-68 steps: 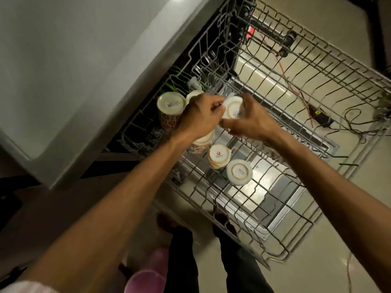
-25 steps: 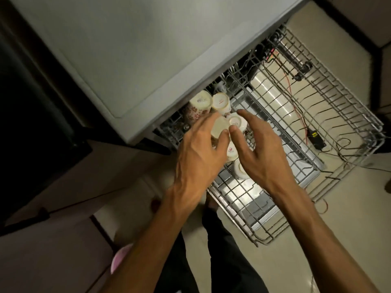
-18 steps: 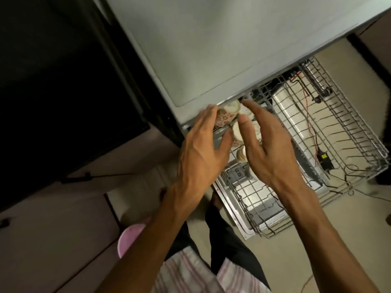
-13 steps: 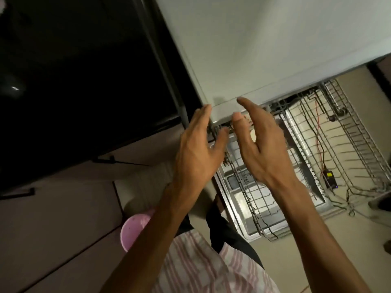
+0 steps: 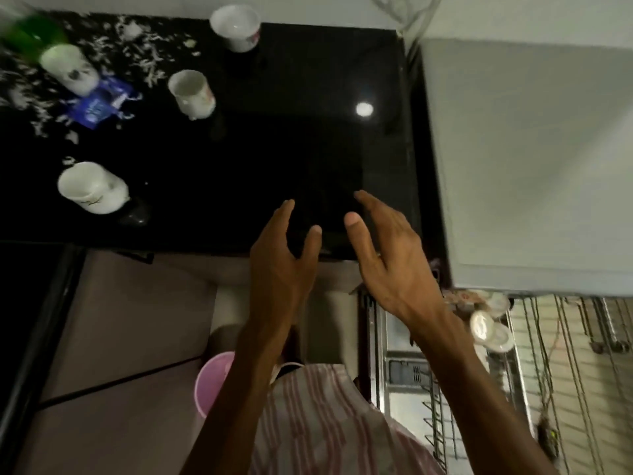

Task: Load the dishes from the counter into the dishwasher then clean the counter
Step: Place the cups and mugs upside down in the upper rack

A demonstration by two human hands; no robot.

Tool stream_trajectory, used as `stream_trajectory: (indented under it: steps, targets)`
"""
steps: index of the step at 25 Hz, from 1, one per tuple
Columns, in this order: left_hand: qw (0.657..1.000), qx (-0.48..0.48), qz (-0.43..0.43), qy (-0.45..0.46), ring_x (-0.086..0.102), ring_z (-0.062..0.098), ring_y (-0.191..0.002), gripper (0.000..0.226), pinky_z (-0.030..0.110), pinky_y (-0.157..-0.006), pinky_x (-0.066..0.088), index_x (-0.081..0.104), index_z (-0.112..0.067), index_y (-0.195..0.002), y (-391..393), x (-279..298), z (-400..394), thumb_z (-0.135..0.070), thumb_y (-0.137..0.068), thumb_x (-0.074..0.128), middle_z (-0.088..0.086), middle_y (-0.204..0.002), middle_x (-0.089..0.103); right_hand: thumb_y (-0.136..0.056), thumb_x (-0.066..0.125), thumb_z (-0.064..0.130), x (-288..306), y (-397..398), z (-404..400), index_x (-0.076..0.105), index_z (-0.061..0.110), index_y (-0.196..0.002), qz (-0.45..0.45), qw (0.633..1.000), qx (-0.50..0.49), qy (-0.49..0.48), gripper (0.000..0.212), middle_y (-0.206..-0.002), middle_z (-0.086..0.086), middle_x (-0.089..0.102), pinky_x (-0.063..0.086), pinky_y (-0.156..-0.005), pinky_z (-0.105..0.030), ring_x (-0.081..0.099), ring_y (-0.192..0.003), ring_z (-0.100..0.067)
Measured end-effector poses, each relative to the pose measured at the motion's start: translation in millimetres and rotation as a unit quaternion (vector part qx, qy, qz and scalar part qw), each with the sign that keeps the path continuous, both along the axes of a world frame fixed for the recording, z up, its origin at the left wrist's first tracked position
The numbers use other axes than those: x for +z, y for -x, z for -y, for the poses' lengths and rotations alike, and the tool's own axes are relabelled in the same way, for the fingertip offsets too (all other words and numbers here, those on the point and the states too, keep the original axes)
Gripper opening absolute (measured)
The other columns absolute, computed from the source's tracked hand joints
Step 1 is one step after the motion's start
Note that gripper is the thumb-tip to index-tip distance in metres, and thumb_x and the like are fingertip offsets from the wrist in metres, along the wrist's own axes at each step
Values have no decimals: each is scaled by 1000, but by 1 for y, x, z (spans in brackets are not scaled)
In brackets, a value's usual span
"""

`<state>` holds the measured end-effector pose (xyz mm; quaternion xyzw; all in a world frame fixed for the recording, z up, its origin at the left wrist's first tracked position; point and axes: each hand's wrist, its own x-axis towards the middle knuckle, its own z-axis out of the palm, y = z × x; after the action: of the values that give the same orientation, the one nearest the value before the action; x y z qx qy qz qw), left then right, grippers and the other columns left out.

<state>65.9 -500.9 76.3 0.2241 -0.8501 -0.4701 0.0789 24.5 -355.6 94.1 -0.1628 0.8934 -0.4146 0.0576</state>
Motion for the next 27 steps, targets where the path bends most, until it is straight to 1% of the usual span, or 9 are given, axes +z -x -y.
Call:
stream_trajectory:
  steps: [7,11,15,17,19,20,23,24,27]
  targets:
    - [987,161,-23,-15,42,13,-136,55,21,-105,34,43,-14,-145,11,-2,106,-33,-96,58,4,-147,47,-101,29,54,-8,35,121,37,23,-146,4,985,162,-57,55,-147,1,45,36,-111,-43,40,-134,-14]
    - [966,249,-65,-4,50,16,-130,50,33,-107,43,50,-10,-140,1,-15,165,-31,-95,60,6,-139,56,-102,33,50,-22,53,205,41,20,-141,-2,971,235,-45,51,-138,-2,53,46,-100,-44,51,-124,-19]
    - [948,305,-87,-3,53,12,-124,43,20,-99,45,51,-11,-139,-9,-22,203,-22,-98,55,3,-135,58,-99,50,37,-31,59,288,38,14,-146,-14,951,296,-85,53,-147,-8,44,40,-108,-45,43,-133,-27]
    - [940,328,-84,-24,56,5,-115,40,9,-88,47,50,-15,-139,-11,-21,216,-17,-99,50,-4,-131,58,-95,58,35,-35,58,324,35,14,-148,-23,938,334,-92,61,-152,-11,37,41,-106,-49,40,-134,-32]
    - [937,336,-81,-41,56,-3,-105,40,2,-79,44,50,-18,-138,-14,-24,226,-11,-99,47,-10,-124,57,-92,63,36,-44,59,350,34,16,-149,-17,925,361,-119,67,-156,-15,27,40,-106,-51,36,-136,-38]
    - [938,336,-79,-47,56,-3,-105,41,3,-81,44,51,-19,-137,-15,-26,230,-8,-98,46,-10,-124,57,-91,63,36,-50,60,359,37,17,-147,-11,920,368,-134,64,-156,-17,25,41,-105,-51,36,-135,-40]
    - [942,323,-68,-64,54,7,-121,50,20,-96,47,45,-18,-142,-17,-32,237,-1,-95,43,-3,-135,55,-94,60,30,-63,62,372,54,11,-129,-3,923,355,-147,40,-143,-17,40,50,-93,-45,48,-124,-36]
    - [943,318,-65,-68,53,6,-121,51,20,-96,47,45,-19,-142,-18,-32,237,0,-95,44,-3,-135,55,-96,58,28,-65,63,370,56,9,-125,-1,927,348,-142,35,-137,-17,45,52,-90,-43,52,-119,-34]
    - [956,275,-65,-81,51,-17,-107,49,5,-85,43,47,-21,-139,-19,-31,232,1,-95,45,-18,-126,53,-97,57,24,-67,66,350,56,6,-123,-4,935,331,-125,32,-132,-18,50,52,-87,-36,56,-114,-31]
